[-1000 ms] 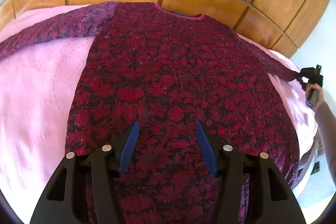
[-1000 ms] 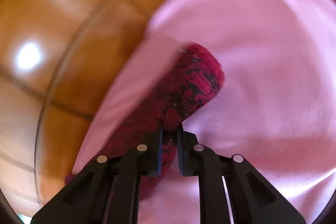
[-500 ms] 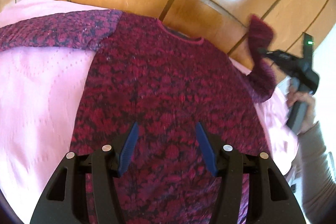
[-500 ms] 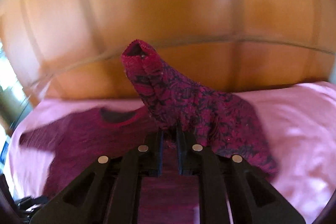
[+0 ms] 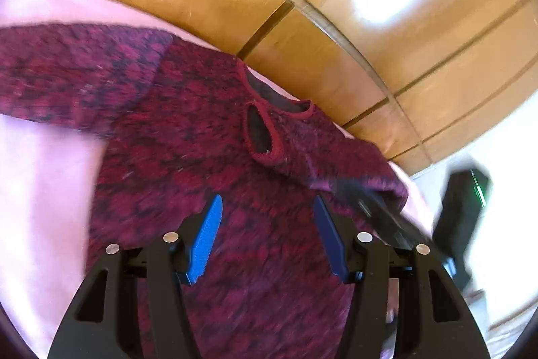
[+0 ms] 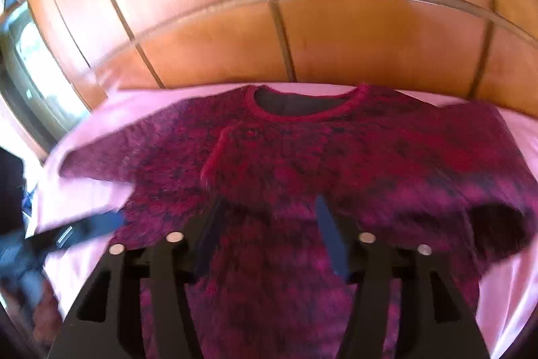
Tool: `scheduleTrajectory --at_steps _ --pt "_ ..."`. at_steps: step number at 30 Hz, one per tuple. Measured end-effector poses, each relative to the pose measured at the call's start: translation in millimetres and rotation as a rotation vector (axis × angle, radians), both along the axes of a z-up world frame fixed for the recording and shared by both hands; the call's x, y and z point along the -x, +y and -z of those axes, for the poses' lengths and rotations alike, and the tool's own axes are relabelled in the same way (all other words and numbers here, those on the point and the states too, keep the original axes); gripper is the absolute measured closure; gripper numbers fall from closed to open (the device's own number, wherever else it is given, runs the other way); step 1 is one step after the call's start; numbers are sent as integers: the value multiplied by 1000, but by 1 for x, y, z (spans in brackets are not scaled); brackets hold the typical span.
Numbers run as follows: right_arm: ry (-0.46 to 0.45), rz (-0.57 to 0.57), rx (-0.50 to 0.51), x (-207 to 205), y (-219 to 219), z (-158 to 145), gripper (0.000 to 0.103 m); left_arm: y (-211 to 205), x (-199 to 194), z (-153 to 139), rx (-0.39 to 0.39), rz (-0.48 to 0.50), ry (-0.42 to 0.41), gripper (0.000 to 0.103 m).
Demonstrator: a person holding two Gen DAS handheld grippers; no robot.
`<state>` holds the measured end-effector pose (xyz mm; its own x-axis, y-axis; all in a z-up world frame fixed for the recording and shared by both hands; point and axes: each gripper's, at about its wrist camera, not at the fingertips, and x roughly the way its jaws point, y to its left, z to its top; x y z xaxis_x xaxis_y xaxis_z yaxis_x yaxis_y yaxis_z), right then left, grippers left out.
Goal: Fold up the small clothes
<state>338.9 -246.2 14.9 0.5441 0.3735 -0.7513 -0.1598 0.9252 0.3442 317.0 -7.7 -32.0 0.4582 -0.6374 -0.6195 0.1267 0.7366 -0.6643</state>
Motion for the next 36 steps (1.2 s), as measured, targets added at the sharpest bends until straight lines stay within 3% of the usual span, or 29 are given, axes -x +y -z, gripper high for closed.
scheduleTrajectory --at_steps 4,8,10,11,12,14,17,20,24,31,36 --pt "-29 125 -82 43 -59 -14 34 -18 -28 11 31 -5 55 48" --pt "-48 324 -46 68 -122 -16 33 -42 -52 27 53 0 119 48" --pt "-20 401 -40 68 -146 -7 33 -53 -64 36 77 7 162 61" --pt "-9 426 -41 66 -154 -2 34 -59 -70 40 48 -10 176 78" --pt "3 445 -47 64 -163 0 37 -60 -73 42 43 -13 181 87" --pt "12 477 -110 58 -173 4 43 -63 -76 38 22 -21 161 92" --pt "-59 488 -218 58 -184 -9 44 -50 -70 13 29 -48 80 93" --pt "-71 448 -286 48 -177 -11 45 -26 -63 -14 27 -78 -6 93" --pt "-38 373 -248 18 -147 -2 49 -8 -52 -28 -47 -83 -63 93" --pt "92 301 -14 -25 -87 39 50 8 -54 -6 -191 -127 -47 93" --pt "70 299 108 -31 -67 56 49 9 -56 29 -273 -137 17 93"
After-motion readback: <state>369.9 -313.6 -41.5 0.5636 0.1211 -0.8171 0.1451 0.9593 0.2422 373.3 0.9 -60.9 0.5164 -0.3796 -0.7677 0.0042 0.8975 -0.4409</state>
